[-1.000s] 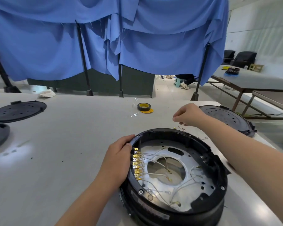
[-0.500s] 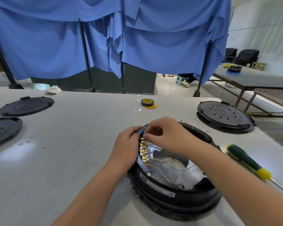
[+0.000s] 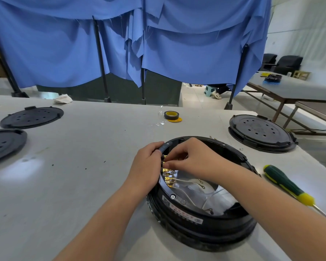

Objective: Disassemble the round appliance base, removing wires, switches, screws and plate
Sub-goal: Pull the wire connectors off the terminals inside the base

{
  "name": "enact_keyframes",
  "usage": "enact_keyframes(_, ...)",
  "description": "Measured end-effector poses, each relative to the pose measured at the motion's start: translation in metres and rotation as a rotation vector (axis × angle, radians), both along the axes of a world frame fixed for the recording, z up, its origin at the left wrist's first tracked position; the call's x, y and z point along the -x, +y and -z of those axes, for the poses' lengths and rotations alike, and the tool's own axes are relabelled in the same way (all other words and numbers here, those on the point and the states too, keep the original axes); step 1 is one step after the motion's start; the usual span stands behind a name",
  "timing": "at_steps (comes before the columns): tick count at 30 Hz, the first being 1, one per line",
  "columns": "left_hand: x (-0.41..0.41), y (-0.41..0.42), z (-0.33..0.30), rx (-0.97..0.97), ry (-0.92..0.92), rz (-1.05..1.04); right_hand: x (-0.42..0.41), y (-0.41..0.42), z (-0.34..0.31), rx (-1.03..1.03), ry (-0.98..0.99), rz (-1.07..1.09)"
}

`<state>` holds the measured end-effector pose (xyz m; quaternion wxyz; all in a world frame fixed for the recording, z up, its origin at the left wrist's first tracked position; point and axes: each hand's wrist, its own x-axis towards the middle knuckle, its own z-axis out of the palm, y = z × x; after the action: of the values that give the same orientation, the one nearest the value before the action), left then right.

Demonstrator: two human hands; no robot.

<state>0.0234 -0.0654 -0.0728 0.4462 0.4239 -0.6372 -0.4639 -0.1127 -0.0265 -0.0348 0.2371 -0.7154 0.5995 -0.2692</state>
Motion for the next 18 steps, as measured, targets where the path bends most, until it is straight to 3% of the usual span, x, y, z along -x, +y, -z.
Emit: enact_keyframes(18,0.0006,-0.0013,0.0003,0.019,0.019,0.005,-0.0005,0.0000,-0.0016,0.037,0.068,-0.032)
